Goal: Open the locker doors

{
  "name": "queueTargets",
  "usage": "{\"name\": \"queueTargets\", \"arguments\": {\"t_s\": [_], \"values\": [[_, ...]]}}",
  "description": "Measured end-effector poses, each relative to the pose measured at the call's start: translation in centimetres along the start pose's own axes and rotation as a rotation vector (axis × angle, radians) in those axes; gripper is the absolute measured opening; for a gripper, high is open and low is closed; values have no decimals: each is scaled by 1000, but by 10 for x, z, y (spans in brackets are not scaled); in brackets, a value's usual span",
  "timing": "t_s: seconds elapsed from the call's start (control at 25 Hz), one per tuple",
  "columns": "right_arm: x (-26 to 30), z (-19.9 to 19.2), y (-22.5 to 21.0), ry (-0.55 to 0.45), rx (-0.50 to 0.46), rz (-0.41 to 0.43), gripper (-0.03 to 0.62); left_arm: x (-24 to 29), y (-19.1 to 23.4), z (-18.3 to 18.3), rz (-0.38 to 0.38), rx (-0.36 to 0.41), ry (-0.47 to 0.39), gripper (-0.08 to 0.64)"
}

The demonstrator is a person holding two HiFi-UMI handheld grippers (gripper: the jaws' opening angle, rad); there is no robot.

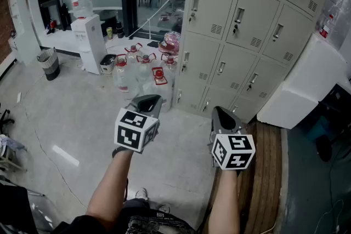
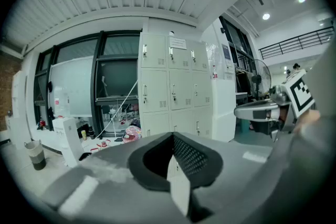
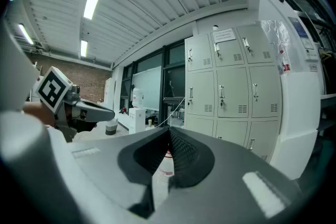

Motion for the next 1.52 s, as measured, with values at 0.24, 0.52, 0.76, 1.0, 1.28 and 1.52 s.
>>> {"name": "queueTargets", "arguments": {"t_s": [0.24, 0.52, 0.76, 1.0, 1.28, 1.52], "values": [[-4, -3, -1, 7, -2, 1, 0, 4, -12, 1, -13, 5, 8, 3], [3, 2, -11, 1, 8, -22, 26, 20, -17, 6, -41, 22, 6, 3], [22, 2, -27, 5, 5, -49, 67, 51, -12, 7, -73, 36, 20, 3], [53, 10, -44, -1, -1, -79, 101, 91, 4, 18, -113, 41, 15, 3], [102, 18, -65, 17, 6, -96, 155, 152, 26, 36, -183, 45, 14, 3], [145, 38, -85, 5, 21, -138, 200, 200, 51, 58, -230, 61, 20, 3]]}}
Point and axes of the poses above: the fingertips, and each gripper's own axes: x forward along the fingers, y to its left, z out of its top, the point moved 3 cm from there along -x, backward along the fingers, and after that the axes turned 13 degrees about -z, right-handed, at the moved point
